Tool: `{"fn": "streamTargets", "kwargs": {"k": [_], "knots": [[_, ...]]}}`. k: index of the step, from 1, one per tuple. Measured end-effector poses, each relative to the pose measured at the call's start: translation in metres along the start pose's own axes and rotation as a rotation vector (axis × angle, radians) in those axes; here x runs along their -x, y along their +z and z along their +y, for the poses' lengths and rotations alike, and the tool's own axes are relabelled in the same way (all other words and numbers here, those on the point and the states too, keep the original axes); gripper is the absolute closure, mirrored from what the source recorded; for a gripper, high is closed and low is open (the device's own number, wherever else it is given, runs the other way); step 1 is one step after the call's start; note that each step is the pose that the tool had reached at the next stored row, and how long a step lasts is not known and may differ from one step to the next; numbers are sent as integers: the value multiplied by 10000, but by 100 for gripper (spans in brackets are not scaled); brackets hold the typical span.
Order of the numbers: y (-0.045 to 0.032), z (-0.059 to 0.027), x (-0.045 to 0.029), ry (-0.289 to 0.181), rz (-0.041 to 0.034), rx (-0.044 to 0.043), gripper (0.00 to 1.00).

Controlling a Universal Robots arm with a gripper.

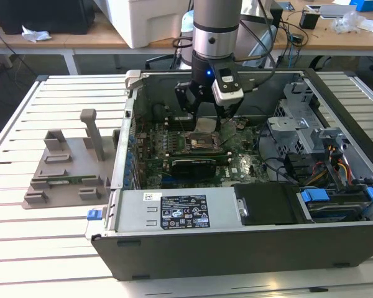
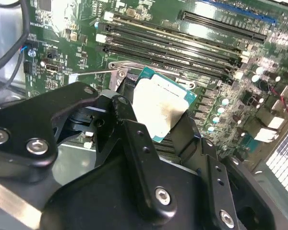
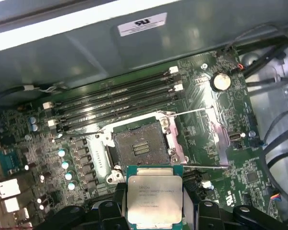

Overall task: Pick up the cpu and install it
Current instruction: 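Place the cpu into insertion slot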

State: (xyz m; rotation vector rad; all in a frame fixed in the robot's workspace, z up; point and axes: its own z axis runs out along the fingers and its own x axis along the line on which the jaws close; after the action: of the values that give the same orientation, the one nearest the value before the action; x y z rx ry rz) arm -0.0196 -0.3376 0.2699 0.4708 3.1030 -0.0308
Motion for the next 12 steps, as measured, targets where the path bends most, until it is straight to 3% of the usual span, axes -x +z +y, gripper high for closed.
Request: {"fn": "streamTargets", "kwargs": {"k": [5, 12], "knots": [[0, 0, 0, 616, 6, -22, 45], [1, 0, 0, 1924, 23, -57, 45]]}}
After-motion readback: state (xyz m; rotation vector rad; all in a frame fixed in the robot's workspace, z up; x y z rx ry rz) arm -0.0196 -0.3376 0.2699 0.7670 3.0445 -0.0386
